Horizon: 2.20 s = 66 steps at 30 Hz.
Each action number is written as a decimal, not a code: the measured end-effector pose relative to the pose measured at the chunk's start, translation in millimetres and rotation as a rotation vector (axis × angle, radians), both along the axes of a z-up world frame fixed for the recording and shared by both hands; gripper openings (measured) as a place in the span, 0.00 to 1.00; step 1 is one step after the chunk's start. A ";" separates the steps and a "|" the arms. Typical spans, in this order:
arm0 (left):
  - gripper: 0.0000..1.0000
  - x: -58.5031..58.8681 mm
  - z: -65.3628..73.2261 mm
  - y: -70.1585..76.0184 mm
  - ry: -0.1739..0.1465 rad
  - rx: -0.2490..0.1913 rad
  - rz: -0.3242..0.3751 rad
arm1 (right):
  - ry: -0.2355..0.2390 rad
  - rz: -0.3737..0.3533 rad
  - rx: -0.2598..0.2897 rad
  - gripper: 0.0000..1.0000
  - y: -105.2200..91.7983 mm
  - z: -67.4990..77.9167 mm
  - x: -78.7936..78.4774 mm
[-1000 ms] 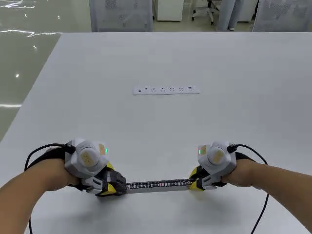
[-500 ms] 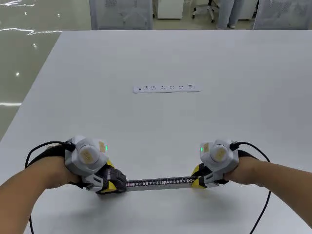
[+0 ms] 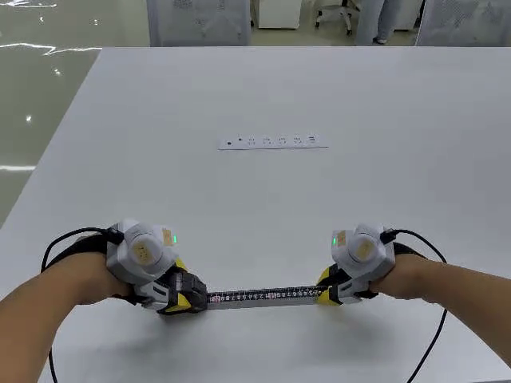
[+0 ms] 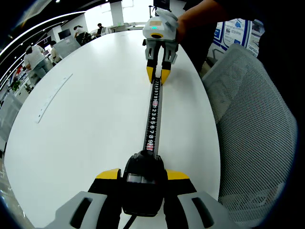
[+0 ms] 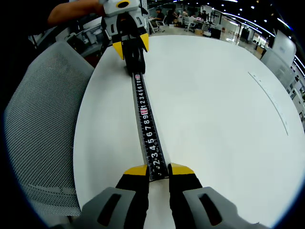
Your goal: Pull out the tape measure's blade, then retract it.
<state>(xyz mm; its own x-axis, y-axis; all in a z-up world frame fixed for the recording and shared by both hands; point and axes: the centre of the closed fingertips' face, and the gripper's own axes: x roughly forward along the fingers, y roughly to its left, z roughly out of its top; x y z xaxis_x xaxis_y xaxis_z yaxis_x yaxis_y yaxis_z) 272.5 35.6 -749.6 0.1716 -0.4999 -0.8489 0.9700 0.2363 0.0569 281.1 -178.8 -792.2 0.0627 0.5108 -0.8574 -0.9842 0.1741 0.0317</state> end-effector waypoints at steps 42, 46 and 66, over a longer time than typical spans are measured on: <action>0.30 -0.7 0.1 0.3 -0.002 -0.003 0.002 | -0.001 -0.024 -0.011 0.11 -22.0 0.3 2.0; 0.30 -0.6 0.3 0.5 -0.001 -0.006 0.004 | -0.001 -0.026 -0.012 0.11 -22.8 0.3 2.1; 0.30 -1.2 0.7 0.0 0.000 -0.001 0.003 | 0.000 -0.049 -0.013 0.11 -35.9 1.6 2.6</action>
<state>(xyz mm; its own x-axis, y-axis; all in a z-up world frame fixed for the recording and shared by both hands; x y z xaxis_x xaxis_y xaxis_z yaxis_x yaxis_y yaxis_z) 271.3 35.6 -748.9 0.1730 -0.5007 -0.8482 0.9693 0.2391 0.0565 283.7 -214.7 -790.5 0.0873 0.4955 -0.8642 -0.9745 0.2225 0.0291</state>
